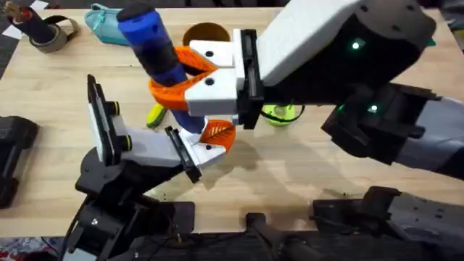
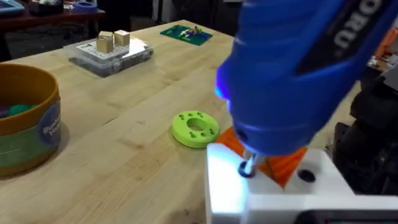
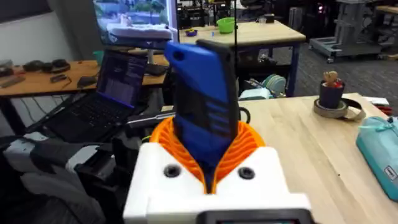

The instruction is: Pick up the gripper from the table and insert it into the empty holder that is missing its gripper. Then pick up a screw, insert it into the mounting hole, and use the screwdriver to tighten it. Finally, clean up the table by picking up the vegetable and placing it into the bucket.

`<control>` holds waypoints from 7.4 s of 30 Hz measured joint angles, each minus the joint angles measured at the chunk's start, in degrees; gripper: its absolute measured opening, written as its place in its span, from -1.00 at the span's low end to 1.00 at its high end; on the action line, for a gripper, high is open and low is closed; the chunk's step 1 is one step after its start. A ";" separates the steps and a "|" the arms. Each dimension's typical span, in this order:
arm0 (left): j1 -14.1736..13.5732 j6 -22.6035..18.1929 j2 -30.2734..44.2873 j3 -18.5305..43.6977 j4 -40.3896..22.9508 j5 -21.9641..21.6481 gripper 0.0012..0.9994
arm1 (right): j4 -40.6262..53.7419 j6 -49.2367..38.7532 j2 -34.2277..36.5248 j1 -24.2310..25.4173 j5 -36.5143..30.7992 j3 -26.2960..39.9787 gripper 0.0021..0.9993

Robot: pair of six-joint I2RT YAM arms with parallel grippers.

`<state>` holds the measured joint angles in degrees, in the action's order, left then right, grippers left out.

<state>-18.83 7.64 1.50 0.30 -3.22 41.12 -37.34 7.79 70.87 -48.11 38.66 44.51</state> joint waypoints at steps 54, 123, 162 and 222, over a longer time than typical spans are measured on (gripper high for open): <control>0.00 -0.07 0.00 0.00 0.04 -0.04 -0.98 | -3.23 -0.39 0.00 1.67 -0.05 -0.55 -0.94; 0.00 -0.07 0.00 0.02 0.02 -0.07 -0.98 | 3.90 -1.01 -4.63 -0.90 1.83 -0.31 -0.94; 0.00 -0.07 0.00 0.02 0.04 -0.07 -0.98 | 0.01 -2.03 -2.14 -0.29 -0.30 -0.31 -0.94; 0.00 -0.04 0.00 0.02 0.02 -0.24 -0.98 | 0.66 -1.79 -1.01 -0.07 -1.34 -0.33 -0.94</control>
<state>-18.83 7.60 1.50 0.32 -3.20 40.88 -36.69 6.00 69.87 -48.18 37.32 44.18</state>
